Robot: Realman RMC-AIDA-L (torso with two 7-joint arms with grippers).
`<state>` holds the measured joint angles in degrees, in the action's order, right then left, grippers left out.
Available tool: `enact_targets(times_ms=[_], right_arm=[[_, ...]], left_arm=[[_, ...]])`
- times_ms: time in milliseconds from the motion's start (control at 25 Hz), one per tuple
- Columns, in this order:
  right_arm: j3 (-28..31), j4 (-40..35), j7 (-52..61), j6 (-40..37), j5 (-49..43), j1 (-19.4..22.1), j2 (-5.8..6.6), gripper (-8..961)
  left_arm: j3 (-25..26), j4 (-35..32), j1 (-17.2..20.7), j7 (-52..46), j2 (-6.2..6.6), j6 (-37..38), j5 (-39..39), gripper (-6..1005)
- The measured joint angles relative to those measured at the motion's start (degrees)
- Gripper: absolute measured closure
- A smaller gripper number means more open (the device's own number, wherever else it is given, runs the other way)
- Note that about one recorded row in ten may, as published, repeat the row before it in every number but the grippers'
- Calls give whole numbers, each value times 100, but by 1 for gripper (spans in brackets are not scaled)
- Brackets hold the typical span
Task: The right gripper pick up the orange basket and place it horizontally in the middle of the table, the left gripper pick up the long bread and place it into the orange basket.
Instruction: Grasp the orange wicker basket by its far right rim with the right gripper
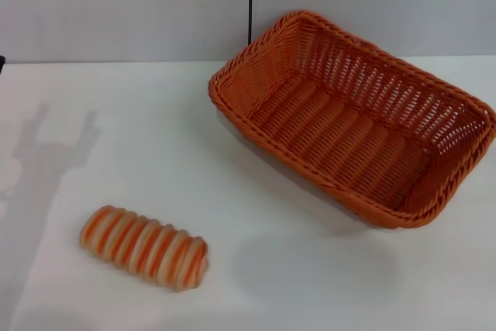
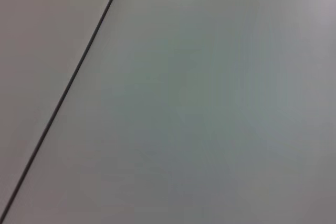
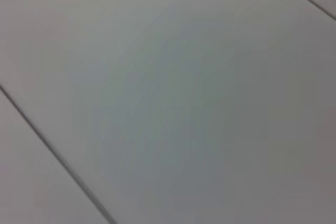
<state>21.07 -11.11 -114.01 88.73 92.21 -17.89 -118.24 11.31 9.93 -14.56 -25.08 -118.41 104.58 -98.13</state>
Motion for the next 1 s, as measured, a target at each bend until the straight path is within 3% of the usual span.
enact_targets(times_ms=[160,200,240,320,400,440,480,760,1000], right_arm=[[-575,-743,115,536,-45,-23,56,235],[-818,-942,216,695,-41,-27,99,235],[-1337,-1388,640,884,-34,-65,236,235],[-1550,-1600,892,933,-33,-95,306,235],[-2129,-2071,1567,960,-41,-174,497,235],[-2795,-2566,2227,988,-45,-242,712,235],[-2795,-2566,2227,988,-45,-242,712,234],[-4727,-4101,4405,1074,-173,-609,1437,234],[-5460,-4231,5566,1331,-1095,-1332,2004,235]], left_arm=[[-7,40,-9,-43,-9,-103,-3,155],[-18,45,-14,-47,-11,-112,-4,155],[-40,45,-22,-49,-11,-115,-4,156],[-62,48,-32,-51,-10,-115,-6,156],[-99,49,-54,-52,-4,-115,-7,156],[-123,48,-61,-52,-4,-115,-6,156],[-123,48,-61,-52,-4,-115,-6,156],[-197,22,-65,-52,-6,-157,-5,156],[-253,37,-64,-51,-12,-193,-4,156]])
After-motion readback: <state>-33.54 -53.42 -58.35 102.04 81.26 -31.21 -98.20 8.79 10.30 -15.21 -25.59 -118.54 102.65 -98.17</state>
